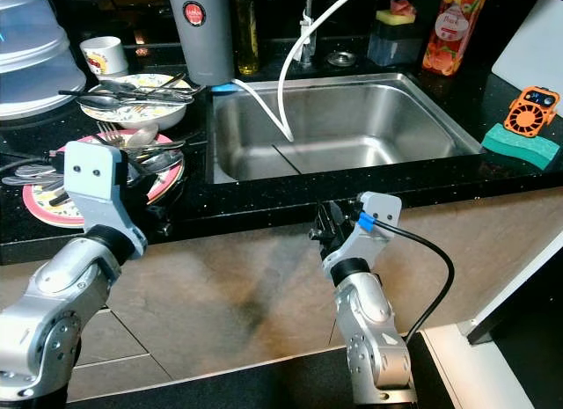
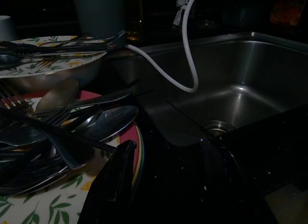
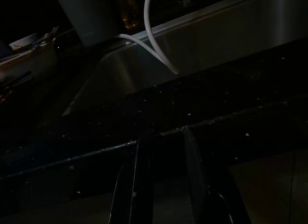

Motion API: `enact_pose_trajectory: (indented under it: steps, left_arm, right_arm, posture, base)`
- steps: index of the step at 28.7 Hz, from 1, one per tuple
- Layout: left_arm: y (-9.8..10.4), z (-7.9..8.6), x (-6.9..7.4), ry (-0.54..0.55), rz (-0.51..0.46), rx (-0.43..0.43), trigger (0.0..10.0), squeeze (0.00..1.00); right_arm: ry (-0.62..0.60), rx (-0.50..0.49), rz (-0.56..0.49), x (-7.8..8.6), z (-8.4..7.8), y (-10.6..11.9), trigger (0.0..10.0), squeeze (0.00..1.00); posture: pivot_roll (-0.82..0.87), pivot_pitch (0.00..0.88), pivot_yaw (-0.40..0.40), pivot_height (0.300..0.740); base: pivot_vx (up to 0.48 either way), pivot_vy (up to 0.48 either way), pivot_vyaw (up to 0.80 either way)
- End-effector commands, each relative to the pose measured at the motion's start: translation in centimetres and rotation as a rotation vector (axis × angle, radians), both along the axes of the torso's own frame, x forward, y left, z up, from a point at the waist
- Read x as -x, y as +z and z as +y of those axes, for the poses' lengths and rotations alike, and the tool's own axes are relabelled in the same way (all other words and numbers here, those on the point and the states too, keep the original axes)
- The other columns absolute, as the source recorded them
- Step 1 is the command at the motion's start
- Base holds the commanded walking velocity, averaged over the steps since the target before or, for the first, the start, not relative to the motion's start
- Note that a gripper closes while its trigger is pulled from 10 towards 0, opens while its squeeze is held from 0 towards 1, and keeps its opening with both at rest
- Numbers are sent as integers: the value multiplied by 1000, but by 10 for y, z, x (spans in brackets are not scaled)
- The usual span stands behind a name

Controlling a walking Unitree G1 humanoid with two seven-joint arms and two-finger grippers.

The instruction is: Kitchen organization

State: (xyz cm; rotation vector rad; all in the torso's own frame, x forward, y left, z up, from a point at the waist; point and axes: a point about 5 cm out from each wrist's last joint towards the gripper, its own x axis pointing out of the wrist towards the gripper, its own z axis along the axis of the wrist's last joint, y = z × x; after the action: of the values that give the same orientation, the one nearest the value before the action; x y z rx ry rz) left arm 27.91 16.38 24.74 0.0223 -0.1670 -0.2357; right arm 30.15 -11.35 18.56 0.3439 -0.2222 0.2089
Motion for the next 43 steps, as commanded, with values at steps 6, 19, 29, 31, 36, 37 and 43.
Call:
enact_pose_trajectory:
  steps: [6, 19, 29, 31, 36, 37, 43]
  left_arm:
    - [1, 2, 2, 18, -5, -12, 10000, 0]
    - [49, -1, 2, -14, -315, -23, 10000, 0]
    - [42, 30, 2, 160, -263, -51, 10000, 0]
    - [40, 32, 3, 158, -254, -61, 10000, 0]
    - [37, 31, 7, 133, -251, -61, 10000, 0]
    - [37, 29, 10, 98, -246, -52, 10000, 0]
    - [23, -3, 42, -374, -145, -34, 10000, 0]
  right_arm:
    - [-1, 2, 3, 0, -1, 2, 10000, 0]
    - [7, -57, -226, -2, -1, 59, 10000, 0]
    - [42, 16, -196, -4, 2, 54, 10000, 0]
    - [45, 16, -193, -4, 1, 53, 10000, 0]
    - [49, 14, -186, -3, 1, 52, 10000, 0]
    - [51, 3, -183, -2, 1, 51, 10000, 0]
    - [169, -140, -144, 6, -3, 46, 10000, 0]
  posture:
    - [71, 165, 24, 740]
    - [61, 153, 8, 740]
    - [56, 139, -7, 740]
    - [56, 136, -7, 740]
    - [56, 135, -7, 740]
    - [57, 132, -8, 740]
    - [62, 133, -14, 740]
  base:
    - [0, 0, 0]
    - [0, 0, 0]
    - [0, 0, 0]
    - [0, 0, 0]
    - [0, 0, 0]
    - [0, 0, 0]
    - [0, 0, 0]
